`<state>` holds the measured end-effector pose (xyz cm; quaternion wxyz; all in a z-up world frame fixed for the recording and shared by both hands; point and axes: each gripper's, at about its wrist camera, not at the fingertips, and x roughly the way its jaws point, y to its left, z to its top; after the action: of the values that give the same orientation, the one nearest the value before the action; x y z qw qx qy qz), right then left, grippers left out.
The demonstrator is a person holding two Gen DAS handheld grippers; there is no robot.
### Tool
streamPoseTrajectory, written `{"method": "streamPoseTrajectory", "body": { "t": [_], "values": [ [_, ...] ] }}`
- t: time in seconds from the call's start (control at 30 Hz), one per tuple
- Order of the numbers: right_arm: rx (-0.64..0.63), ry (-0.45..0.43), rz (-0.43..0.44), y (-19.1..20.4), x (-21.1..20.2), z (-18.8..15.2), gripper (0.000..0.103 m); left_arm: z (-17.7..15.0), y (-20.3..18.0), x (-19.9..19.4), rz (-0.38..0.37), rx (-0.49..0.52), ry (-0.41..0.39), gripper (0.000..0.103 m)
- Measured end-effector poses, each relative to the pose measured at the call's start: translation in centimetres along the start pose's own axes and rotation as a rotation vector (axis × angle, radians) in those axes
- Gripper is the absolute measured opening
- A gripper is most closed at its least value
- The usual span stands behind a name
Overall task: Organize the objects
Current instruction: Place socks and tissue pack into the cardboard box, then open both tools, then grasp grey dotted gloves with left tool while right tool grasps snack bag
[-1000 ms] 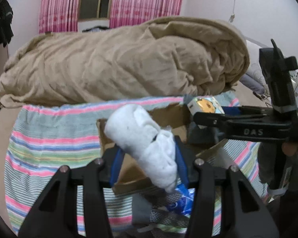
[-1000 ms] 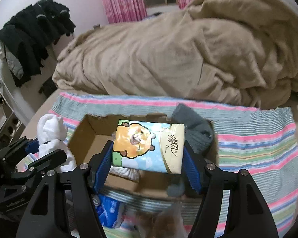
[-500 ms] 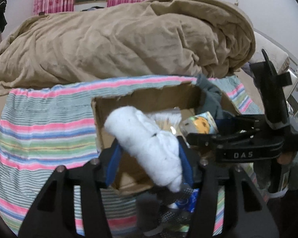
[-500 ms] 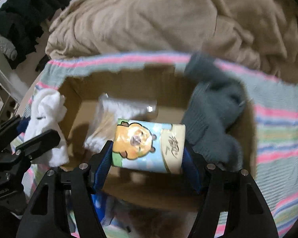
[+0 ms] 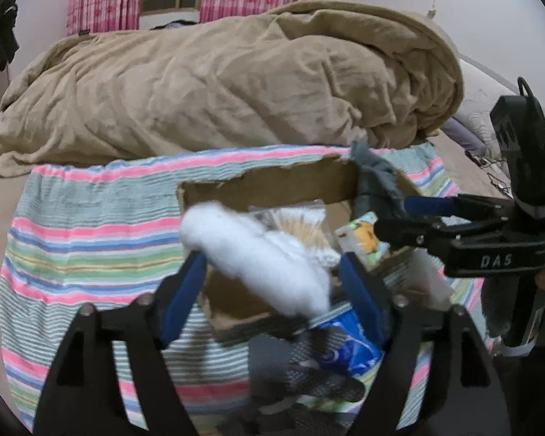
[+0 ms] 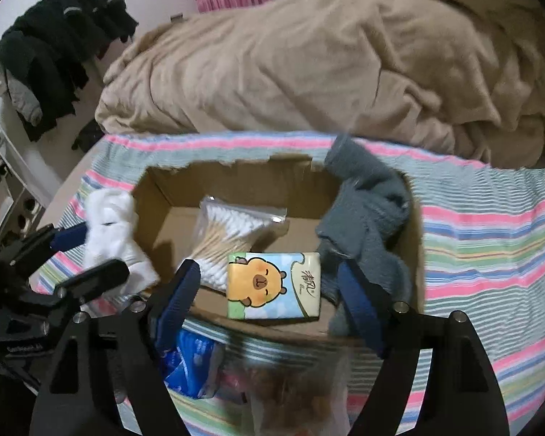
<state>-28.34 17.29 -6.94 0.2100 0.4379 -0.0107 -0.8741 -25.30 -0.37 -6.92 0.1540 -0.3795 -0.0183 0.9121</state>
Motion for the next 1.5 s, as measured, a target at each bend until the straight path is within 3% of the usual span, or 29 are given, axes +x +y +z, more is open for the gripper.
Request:
{"method": "streamPoseTrajectory", "body": {
  "t": [0.07,0.33,0.73,1.03,1.23,1.37,1.5],
  "values": [
    [0.009,-0.023,0.006,-0.2,-1.1,0.0,0.081,0.1,-0.4,-0.2,0.006,0.015,-0.013,0.088],
    [0.022,-0.115,0.013,-0.1,-5.1,-0.2,0.081,0.3,0.0,-1.0,0.045,-0.02,-0.049,0.088],
    [-0.012,-0.188,-0.024,-0.5,-9.3,-2.5,0.081,-1.9,-1.6,-9.9,0.041,-0.08,-0.213,0.097],
    [-0.073,-0.248,-0.062,0.6,-12.6,-5.3,0.081,-4.4,-1.3,-11.9,0.048,-0.16,-0.174,0.097],
    [-0.099,-0.221,-0.054,1.0,-12.0,-7.5,0.081,-7.5,-1.3,-10.2,0.051,-0.174,-0.111,0.097],
    [-0.123,-0.16,-0.049,1.5,-9.9,-8.6,0.081,-9.3,-1.3,-8.5,0.051,-0.187,-0.048,0.097],
    [-0.139,-0.132,-0.045,1.9,-8.4,-9.5,0.081,-9.8,-1.7,-7.8,0.075,-0.155,-0.045,0.097]
  ]
}}
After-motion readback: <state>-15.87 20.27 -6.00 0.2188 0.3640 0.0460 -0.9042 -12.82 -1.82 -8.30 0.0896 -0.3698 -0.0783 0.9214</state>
